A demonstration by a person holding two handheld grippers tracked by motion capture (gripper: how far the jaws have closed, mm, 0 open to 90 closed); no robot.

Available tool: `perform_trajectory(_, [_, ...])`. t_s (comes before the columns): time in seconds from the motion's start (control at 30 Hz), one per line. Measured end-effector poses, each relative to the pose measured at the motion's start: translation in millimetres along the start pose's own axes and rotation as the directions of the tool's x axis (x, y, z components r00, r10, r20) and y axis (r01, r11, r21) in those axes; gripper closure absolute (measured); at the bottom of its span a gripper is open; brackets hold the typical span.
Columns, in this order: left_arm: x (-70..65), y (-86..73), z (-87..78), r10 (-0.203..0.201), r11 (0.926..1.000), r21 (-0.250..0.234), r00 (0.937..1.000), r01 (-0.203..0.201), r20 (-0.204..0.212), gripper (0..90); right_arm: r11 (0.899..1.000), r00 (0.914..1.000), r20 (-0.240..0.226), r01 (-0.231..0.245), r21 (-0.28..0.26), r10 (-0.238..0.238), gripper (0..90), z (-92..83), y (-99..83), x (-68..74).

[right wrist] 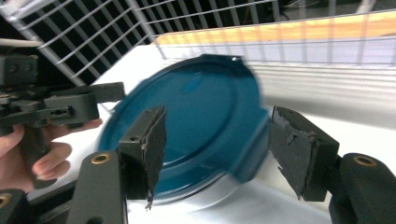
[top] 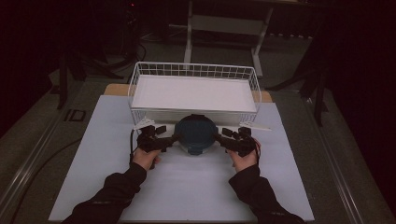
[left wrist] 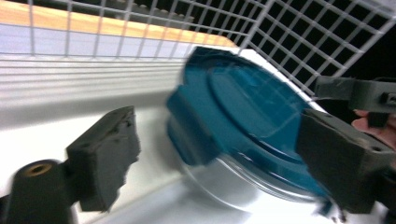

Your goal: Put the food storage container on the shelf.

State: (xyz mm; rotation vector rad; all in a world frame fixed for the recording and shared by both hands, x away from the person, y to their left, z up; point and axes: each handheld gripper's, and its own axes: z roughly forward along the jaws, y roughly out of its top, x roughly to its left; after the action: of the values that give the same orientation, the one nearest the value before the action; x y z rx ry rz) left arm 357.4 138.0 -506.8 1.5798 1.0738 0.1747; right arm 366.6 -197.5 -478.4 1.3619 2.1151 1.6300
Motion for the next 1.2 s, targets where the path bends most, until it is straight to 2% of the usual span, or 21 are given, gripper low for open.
perform_trajectory(0.03, [-3.5,0.2,-4.3,0.011,0.9996,0.025,0.9998,-0.011,0.015,7.3,1.000,0.9998,-0.014,0.012,0.000,-0.012,36.7,-3.8,-1.6,6.6])
perform_trajectory(0.07, [-3.5,0.2,-4.3,0.011,0.9996,0.025,0.9998,-0.011,0.015,4.2,1.000,0.9998,-0.014,0.012,0.000,-0.012,36.7,-3.8,-1.6,6.6])
perform_trajectory(0.1, [-6.5,0.3,-9.6,0.016,0.9994,0.031,0.9992,-0.017,0.037,3.2,1.000,0.9985,-0.050,0.024,-0.003,-0.024,40.6,-11.2,-4.4,20.5])
perform_trajectory(0.13, [-8.1,0.4,-12.4,0.020,0.9991,0.037,0.9990,-0.021,0.040,1.6,1.000,0.9979,-0.061,0.024,-0.001,-0.024,41.2,-12.5,-5.5,23.8])
perform_trajectory(0.2, [-12.7,0.7,-19.6,0.022,0.9984,0.052,0.9990,-0.024,0.039,1.6,1.000,0.9972,-0.069,0.027,0.002,-0.027,42.6,-13.6,-6.9,27.3])
perform_trajectory(0.23, [-14.4,0.2,-23.9,0.026,0.9985,0.047,0.9987,-0.028,0.044,1.6,0.999,0.9964,-0.077,0.037,0.018,-0.035,48.3,-14.4,-9.5,33.4])
perform_trajectory(0.33, [-19.0,-2.3,-33.2,0.040,0.9972,0.062,0.9977,-0.043,0.054,1.5,0.997,0.9944,-0.096,0.048,0.054,-0.043,52.8,-13.6,-17.8,46.4])
perform_trajectory(0.37, [-22.4,-4.9,-37.3,0.057,0.9955,0.073,0.9970,-0.061,0.053,1.5,0.996,0.9937,-0.100,0.057,0.069,-0.050,56.6,-12.4,-22.1,52.0])
perform_trajectory(0.47, [-26.3,-7.0,-41.3,0.076,0.9929,0.087,0.9952,-0.081,0.062,1.5,0.994,0.9927,-0.108,0.064,0.089,-0.054,60.5,-9.7,-26.9,57.3])
perform_trajectory(0.5, [-30.9,-9.5,-46.0,0.099,0.9909,0.086,0.9930,-0.104,0.065,1.5,0.992,0.9927,-0.105,0.070,0.101,-0.059,66.6,-7.8,-31.5,61.7])
perform_trajectory(0.53, [-30.9,-9.5,-46.0,0.099,0.9909,0.086,0.9930,-0.104,0.065,1.5,0.992,0.9927,-0.105,0.070,0.101,-0.059,66.6,-7.8,-31.5,61.7])
perform_trajectory(0.57, [-33.9,-10.7,-49.5,0.119,0.9883,0.089,0.9910,-0.124,0.061,1.5,0.991,0.9913,-0.114,0.079,0.110,-0.067,73.0,-5.4,-34.7,64.6])
perform_trajectory(0.6, [-33.9,-10.7,-49.5,0.119,0.9883,0.089,0.9910,-0.124,0.061,1.5,0.991,0.9913,-0.114,0.079,0.110,-0.067,73.0,-5.4,-34.7,64.6])
perform_trajectory(0.63, [-36.7,-12.0,-53.0,0.137,0.9857,0.091,0.9887,-0.142,0.062,1.5,0.990,0.9903,-0.123,0.081,0.120,-0.066,80.2,-3.1,-36.6,66.7])
perform_trajectory(0.67, [-36.7,-12.0,-53.0,0.137,0.9857,0.091,0.9887,-0.142,0.062,1.5,0.990,0.9903,-0.123,0.081,0.120,-0.066,80.2,-3.1,-36.6,66.7])
perform_trajectory(0.7, [-38.2,-14.2,-57.0,0.140,0.9855,0.088,0.9884,-0.145,0.058,1.5,0.987,0.9899,-0.119,0.092,0.128,-0.077,89.8,-0.4,-37.9,69.1])
perform_trajectory(0.8, [-38.8,-16.5,-60.4,0.146,0.9853,0.082,0.9879,-0.150,0.053,1.5,0.984,0.9880,-0.128,0.105,0.144,-0.087,89.9,4.3,-39.0,71.8])
perform_trajectory(0.83, [-38.9,-18.5,-63.2,0.147,0.9853,0.080,0.9878,-0.151,0.051,1.5,0.980,0.9856,-0.133,0.125,0.157,-0.105,90.0,9.0,-40.4,74.9])
perform_trajectory(1.03, [-38.8,-21.9,-68.2,0.166,0.9833,0.069,0.9853,-0.169,0.038,1.5,0.976,0.9885,-0.109,0.123,0.177,-0.105,90.0,24.0,-41.3,72.3])
perform_trajectory(1.13, [-37.3,-22.3,-68.3,0.169,0.9830,0.065,0.9849,-0.171,0.036,1.5,0.977,0.9887,-0.115,0.115,0.178,-0.096,90.0,27.4,-40.5,69.7])
perform_trajectory(1.2, [-35.2,-22.9,-67.5,0.169,0.9829,0.070,0.9852,-0.170,0.029,1.5,0.976,0.9884,-0.105,0.127,0.178,-0.110,90.0,30.0,-38.7,70.5])
